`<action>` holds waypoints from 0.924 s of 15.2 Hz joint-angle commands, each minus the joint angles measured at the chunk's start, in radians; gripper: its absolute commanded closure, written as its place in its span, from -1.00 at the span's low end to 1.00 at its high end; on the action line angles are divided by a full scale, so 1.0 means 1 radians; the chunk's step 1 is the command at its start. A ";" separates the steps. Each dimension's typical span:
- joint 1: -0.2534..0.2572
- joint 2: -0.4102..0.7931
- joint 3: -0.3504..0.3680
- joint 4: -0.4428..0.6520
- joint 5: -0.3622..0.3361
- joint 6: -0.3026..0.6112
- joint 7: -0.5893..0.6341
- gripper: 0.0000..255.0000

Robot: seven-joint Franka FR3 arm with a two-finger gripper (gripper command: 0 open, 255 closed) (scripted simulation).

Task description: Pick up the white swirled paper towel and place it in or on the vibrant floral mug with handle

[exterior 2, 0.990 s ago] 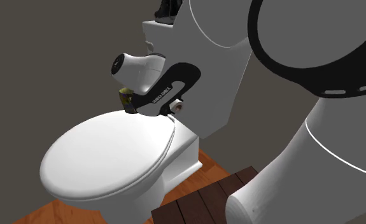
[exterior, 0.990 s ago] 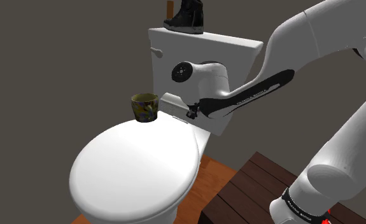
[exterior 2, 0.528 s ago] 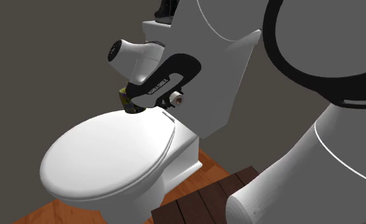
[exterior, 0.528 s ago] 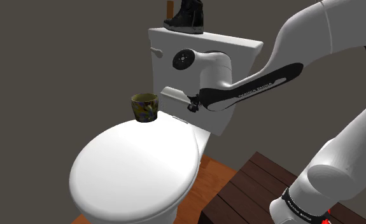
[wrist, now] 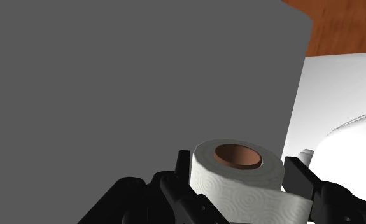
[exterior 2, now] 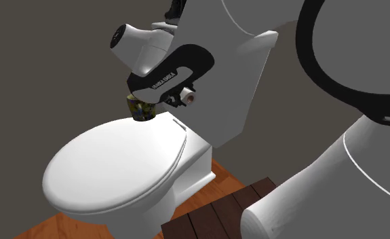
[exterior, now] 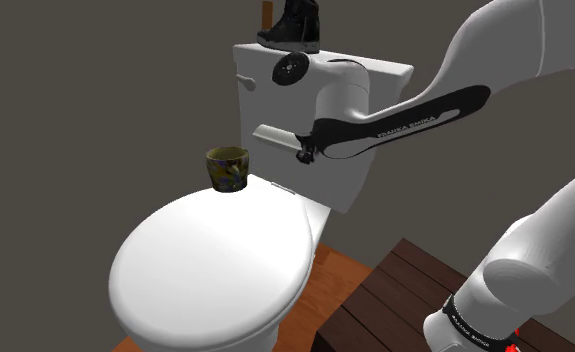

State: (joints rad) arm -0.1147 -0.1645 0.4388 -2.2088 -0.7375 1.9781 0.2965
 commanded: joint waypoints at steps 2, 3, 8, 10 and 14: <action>0.003 -0.016 -0.002 0.023 0.018 -0.026 -0.030 1.00; 0.003 -0.020 -0.002 0.031 0.022 -0.035 -0.040 1.00; 0.011 -0.002 0.013 0.100 0.032 -0.089 -0.056 1.00; 0.024 0.067 0.046 0.180 0.017 -0.141 -0.026 1.00; 0.066 0.218 0.101 0.358 -0.029 -0.255 0.031 1.00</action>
State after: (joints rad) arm -0.0606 0.0116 0.5266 -1.9017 -0.7531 1.7552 0.3138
